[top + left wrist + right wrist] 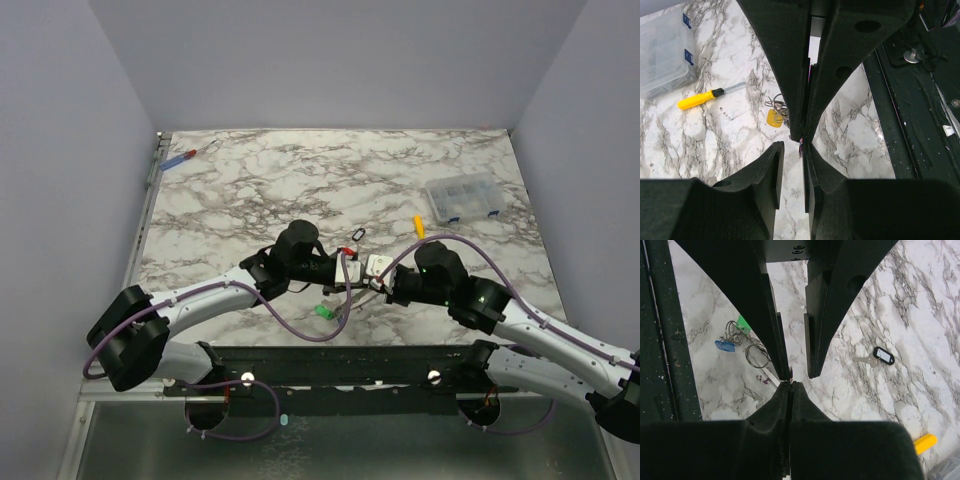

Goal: Put the keys on the keyring

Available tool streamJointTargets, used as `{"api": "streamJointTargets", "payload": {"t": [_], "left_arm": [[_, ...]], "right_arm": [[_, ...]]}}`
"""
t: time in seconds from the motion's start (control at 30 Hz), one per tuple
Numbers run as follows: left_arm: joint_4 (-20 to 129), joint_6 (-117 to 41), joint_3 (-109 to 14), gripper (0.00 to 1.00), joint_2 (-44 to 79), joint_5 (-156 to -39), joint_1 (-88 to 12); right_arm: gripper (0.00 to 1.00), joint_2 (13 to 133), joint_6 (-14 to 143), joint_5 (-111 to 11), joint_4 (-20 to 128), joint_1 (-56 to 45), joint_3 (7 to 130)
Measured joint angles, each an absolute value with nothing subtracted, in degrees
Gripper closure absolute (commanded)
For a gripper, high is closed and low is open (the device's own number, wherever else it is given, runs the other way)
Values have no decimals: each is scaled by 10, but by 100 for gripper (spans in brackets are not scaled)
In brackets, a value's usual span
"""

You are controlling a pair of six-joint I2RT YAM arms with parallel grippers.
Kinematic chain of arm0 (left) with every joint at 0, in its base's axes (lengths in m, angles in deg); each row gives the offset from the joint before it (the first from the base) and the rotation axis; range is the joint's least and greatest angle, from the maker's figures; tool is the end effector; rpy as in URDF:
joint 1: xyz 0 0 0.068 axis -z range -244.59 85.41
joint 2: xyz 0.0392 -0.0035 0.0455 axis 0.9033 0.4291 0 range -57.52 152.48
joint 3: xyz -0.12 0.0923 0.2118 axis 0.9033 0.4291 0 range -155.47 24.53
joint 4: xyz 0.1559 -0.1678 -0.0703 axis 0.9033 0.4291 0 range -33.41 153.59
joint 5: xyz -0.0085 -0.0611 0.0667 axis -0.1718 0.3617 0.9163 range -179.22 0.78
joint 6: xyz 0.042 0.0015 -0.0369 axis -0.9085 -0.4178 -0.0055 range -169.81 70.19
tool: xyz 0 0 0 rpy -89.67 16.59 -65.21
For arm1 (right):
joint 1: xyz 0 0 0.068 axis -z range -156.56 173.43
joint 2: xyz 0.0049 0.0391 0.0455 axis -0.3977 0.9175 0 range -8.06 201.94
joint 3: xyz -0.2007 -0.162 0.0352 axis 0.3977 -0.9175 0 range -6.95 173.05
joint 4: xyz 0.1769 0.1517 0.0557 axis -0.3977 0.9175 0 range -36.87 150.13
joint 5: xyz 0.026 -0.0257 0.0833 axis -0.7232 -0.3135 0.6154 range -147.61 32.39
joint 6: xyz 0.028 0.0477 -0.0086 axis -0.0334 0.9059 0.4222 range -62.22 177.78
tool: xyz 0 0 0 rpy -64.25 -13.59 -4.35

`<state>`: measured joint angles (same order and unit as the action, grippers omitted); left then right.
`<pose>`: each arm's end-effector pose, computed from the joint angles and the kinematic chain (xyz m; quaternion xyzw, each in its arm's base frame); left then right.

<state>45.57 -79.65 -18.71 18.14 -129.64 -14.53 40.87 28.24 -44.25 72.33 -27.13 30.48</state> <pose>0.1562 -0.2254 0.2509 0.6470 0.4692 -0.3738 0.4706 0.1075 0.1448 0.2604 -0.5994 0.6237 0.1891 0.4647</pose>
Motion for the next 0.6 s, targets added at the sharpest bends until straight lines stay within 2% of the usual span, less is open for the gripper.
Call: {"api": "streamJointTargets", "payload": {"t": [0.17,0.27,0.43,0.47,0.5,0.6], "left_arm": [[436,-788,-184,78,188,-1299,-145],[424,-782,-180,100,191,-1301,-144],[413,-777,-175,100,194,-1308,-141],[410,-777,-173,100,194,-1309,-140],[407,-777,-172,100,194,-1309,-139],[396,-777,-169,100,194,-1307,-139]], "right_arm": [[99,406,284,-443,724,-271,305],[99,405,286,-447,725,-271,305],[98,399,291,-456,725,-271,302],[95,398,293,-457,725,-271,301],[88,397,294,-458,725,-271,300],[57,391,303,-464,720,-272,297]]}}
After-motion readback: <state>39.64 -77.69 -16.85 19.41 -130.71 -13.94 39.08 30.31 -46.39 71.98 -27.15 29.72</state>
